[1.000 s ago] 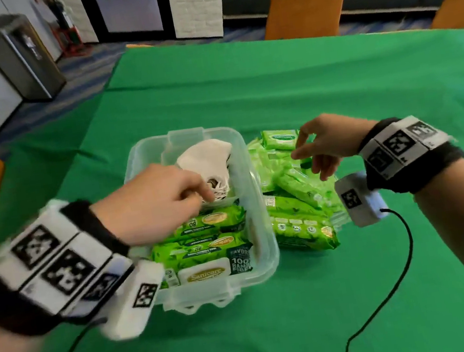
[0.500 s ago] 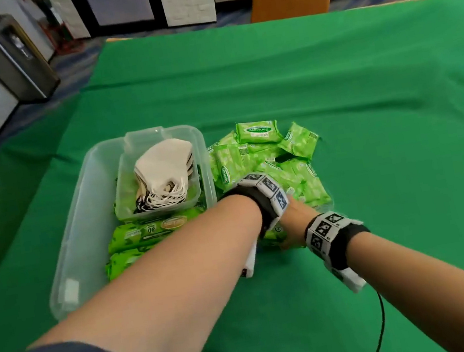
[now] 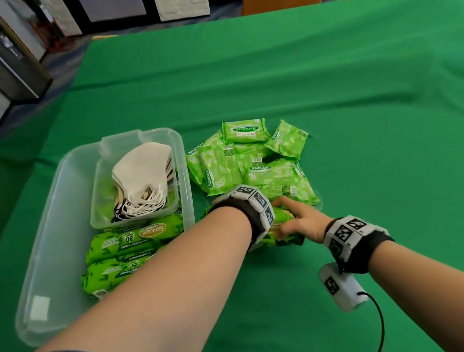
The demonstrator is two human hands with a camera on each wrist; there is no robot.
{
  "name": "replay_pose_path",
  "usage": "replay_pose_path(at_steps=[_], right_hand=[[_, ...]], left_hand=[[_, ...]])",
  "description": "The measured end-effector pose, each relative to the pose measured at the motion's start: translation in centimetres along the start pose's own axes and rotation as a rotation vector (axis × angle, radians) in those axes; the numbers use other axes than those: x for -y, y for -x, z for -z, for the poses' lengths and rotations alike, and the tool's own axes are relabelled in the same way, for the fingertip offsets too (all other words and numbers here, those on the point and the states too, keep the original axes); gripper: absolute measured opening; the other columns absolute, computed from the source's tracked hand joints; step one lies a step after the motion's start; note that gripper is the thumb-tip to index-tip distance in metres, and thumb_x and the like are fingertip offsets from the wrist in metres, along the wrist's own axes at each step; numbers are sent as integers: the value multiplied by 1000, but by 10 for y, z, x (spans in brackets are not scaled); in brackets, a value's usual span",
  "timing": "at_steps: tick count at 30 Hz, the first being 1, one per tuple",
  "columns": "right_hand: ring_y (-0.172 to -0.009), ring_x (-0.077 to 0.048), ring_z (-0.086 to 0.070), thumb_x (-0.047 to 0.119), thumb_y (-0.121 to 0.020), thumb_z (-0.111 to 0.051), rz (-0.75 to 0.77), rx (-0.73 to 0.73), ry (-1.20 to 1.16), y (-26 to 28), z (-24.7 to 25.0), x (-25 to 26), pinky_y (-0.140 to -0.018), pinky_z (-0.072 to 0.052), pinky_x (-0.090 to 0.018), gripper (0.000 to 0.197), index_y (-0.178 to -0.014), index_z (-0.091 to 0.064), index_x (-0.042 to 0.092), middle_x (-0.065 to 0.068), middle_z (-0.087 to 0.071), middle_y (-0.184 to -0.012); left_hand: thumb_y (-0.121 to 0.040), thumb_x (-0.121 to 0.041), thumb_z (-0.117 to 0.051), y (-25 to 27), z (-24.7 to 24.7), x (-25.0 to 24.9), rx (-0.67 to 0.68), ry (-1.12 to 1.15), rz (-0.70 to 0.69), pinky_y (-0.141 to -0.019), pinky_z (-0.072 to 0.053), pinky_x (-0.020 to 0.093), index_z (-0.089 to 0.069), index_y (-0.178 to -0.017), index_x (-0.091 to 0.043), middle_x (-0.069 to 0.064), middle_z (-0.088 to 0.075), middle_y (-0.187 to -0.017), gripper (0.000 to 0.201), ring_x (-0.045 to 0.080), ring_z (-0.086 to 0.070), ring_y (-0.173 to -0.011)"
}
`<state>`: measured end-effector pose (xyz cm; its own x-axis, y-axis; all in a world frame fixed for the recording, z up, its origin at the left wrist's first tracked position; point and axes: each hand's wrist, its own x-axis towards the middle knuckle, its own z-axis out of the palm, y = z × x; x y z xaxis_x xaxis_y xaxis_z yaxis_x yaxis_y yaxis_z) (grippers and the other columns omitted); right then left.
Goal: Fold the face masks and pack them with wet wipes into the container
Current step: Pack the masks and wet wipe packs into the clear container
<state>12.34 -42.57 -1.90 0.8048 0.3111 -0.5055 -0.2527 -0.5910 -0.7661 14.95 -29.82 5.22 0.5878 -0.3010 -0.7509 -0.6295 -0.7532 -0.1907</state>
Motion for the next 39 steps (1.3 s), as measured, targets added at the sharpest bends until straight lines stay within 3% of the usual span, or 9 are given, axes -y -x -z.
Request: replay_pose_path(at_steps=[4, 8, 13, 19, 23, 26, 32, 35, 39], right_hand=[[-98, -25, -58, 36, -32, -67, -62, -6, -372, 13, 28, -7, -84, -48, -32, 108, -134, -40, 14, -12, -58, -115], [-72, -19, -68, 39, -25, -78, 48, 12, -535, 35, 58, 8, -68, -56, -28, 94, -111, -57, 7, -5, -73, -84], [-73, -12, -66, 73, -43, -71, 359, -264, -877, 52, 81, 47, -64, -50, -25, 75, -98, -64, 23, 3, -72, -86], [-83, -16, -63, 56, -36, -86, 509, -236, -832, 48, 24, 121, -74, -51, -32, 88, -108, -53, 20, 5, -70, -95], [-79, -17, -69, 18, -51, -86, 556, -61, -771, 46, -19, 174, -68, -56, -29, 64, -107, -56, 7, -4, -73, -89], [-69, -16, -69, 3, -63, -63, 564, -31, -748, 48, -38, 213, -62, -56, -29, 39, -101, -56, 5, -2, -73, -79], [-74, -19, -68, -4, -57, -67, 606, -46, -718, 50, -100, 258, -65, -55, -33, 53, -108, -53, 2, -2, -72, -83], [-77, -19, -68, -3, -56, -79, 625, -32, -790, 50, -115, 270, -69, -56, -35, 60, -110, -52, 2, -4, -71, -86], [-130, -25, -40, 38, -41, -89, 719, -544, -147, 55, -116, 275, -107, -35, -48, 122, -141, -24, 11, -12, -38, -141]], left_hand=[[-63, -36, -83, -5, 11, 2, -118, 189, -65, -72, -56, 38, -53, -115, -9, 8, -64, -98, 65, 25, -61, -82], [-66, -33, -82, 15, 31, 10, -345, 427, -124, -60, -47, 26, -46, -104, -13, -2, -51, -83, 57, 14, -51, -72], [-65, -46, -80, 66, 41, 55, -624, 743, -137, -87, -49, 35, -49, -119, -12, 2, -59, -115, 71, 20, -57, -99], [-47, -54, -83, 110, 4, 95, -906, 1456, -122, -92, -50, 38, -60, -106, -19, 1, -68, -110, 72, 20, -65, -101], [-59, -19, -79, 136, -35, 106, -956, 1910, -326, -85, -55, 39, -61, -98, -17, 2, -72, -97, 42, 21, -69, -89], [-62, -14, -81, 157, -72, 122, -1003, 1895, -341, -83, -56, 32, -57, -100, -20, -5, -72, -93, 46, 13, -69, -87], [-38, -37, -83, 191, -150, 147, -1128, 1682, -176, -86, -50, 19, -44, -112, -26, -11, -61, -110, 85, -2, -62, -95], [-35, -50, -82, 205, -167, 162, -1118, 1623, -52, -91, -50, 28, -50, -113, -24, -8, -66, -110, 89, 6, -64, -98], [-47, -43, -89, 222, -170, 177, -1102, 1314, 172, -80, -46, 21, -54, -112, -23, -6, -65, -105, 77, 12, -61, -92]])
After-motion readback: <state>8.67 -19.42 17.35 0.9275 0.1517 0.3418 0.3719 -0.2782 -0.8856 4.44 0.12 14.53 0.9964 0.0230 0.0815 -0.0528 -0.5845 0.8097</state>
